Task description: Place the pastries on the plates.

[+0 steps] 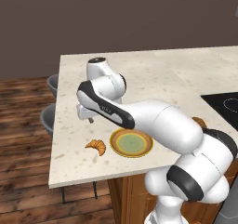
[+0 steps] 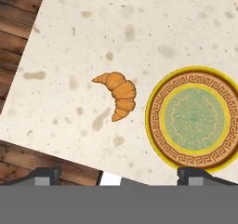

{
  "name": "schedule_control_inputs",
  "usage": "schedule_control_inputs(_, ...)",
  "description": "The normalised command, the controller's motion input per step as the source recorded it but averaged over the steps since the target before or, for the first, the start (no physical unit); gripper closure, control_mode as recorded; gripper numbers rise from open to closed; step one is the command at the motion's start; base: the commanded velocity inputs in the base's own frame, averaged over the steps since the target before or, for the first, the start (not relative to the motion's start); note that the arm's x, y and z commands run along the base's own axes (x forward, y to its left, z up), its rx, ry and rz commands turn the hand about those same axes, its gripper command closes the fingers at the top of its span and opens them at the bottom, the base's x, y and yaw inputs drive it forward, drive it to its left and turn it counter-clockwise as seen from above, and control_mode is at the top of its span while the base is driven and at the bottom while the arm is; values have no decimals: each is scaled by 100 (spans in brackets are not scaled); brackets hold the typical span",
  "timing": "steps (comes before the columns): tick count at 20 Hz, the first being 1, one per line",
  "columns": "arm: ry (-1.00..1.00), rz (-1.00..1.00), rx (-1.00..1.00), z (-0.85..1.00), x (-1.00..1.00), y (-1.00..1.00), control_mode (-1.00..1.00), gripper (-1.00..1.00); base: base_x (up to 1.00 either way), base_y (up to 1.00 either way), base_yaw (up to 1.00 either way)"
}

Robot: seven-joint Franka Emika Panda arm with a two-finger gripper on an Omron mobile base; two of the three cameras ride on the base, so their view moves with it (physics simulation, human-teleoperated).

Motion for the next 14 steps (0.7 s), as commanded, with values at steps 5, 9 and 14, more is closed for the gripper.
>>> schedule_control_inputs(5,-3,1,0,-31,10,7,-100,-100,0,0,0)
schedule_control_inputs(9,-7,0,-4,-43,11,0,-100,-100,0,0,0)
schedule_control_inputs(14,-7,0,-1,-30,17,-2,-100,-100,0,0,0)
